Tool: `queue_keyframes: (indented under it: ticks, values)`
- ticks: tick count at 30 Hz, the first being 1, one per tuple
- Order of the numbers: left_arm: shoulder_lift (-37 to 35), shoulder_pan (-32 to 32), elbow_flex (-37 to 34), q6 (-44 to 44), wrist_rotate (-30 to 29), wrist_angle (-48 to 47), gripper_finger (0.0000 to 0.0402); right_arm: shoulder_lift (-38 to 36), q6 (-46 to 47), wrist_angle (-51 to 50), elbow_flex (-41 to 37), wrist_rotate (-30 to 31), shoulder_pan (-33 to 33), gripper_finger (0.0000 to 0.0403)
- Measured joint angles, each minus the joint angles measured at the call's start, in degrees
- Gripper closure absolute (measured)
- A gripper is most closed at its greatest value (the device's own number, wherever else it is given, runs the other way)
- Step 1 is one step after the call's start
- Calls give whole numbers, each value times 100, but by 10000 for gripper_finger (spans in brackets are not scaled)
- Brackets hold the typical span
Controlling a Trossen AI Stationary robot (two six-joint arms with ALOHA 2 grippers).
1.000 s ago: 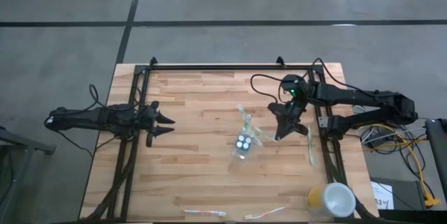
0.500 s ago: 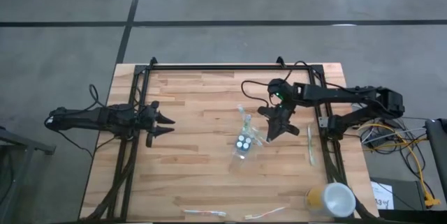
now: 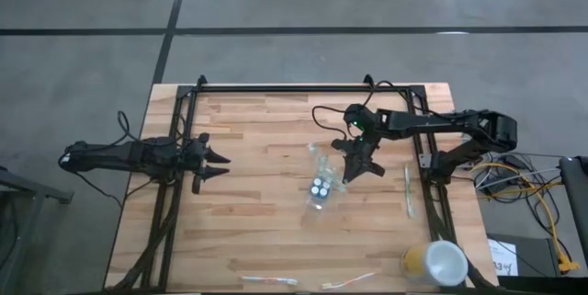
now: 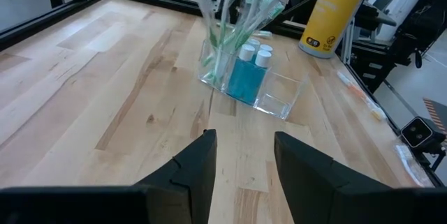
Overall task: Pick & Place toothbrushing station
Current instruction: Put the white green toothbrush into the back side of the transparent organizer
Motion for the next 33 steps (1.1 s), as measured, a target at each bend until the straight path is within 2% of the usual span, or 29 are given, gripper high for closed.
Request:
queue_keyframes:
  ticks: [8,28,33]
  values:
    - [-1,1,0,0,-18,0,252,147,-421,-21,0,249,-232,394]
    - [-1,1,0,0,-17,0,252,130,-355,-14,59,383,-254,393]
    - [-1,2,0,-1,-13,0,252,123,-430,-10,96,379,-260,371]
